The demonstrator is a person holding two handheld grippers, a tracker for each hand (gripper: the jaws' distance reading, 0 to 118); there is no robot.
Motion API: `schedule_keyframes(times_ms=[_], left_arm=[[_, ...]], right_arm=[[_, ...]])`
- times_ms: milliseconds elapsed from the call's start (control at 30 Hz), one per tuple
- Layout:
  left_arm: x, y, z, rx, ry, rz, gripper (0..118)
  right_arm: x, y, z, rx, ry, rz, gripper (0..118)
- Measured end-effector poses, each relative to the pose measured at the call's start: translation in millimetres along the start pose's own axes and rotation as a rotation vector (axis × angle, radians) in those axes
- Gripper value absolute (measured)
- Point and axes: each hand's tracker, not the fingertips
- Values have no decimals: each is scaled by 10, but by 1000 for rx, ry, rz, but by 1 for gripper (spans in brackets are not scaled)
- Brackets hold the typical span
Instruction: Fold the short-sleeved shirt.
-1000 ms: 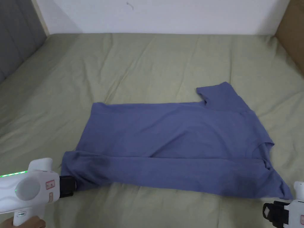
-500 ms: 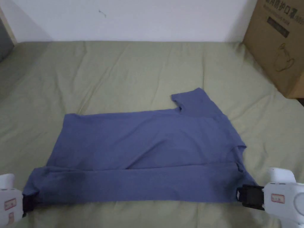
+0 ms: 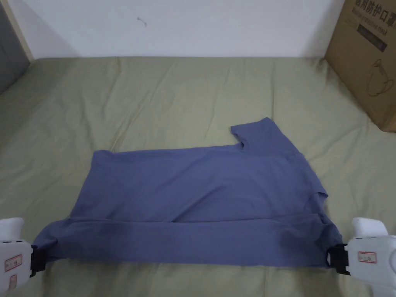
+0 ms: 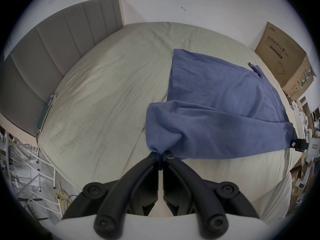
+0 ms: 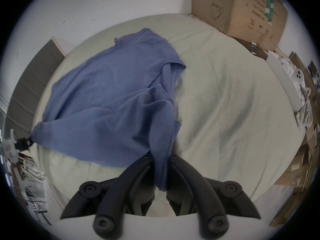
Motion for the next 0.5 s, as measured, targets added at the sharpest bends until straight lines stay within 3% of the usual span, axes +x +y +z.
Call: schedule_keyframes(times_ms=[133, 433, 467, 500], left_arm=[[-22, -82, 150, 4, 19, -34, 2], [-253, -695, 253, -62, 28, -26, 2], [-257, -759, 220, -62, 24, -29, 4], [-242, -801, 198, -65, 23, -43, 10]], right_arm=[[139, -144, 249, 10, 48, -107, 10], [262, -843, 327, -80, 42, -40, 10], [255, -881, 287, -81, 38, -32, 12], [241, -893, 264, -90, 21, -27, 23]])
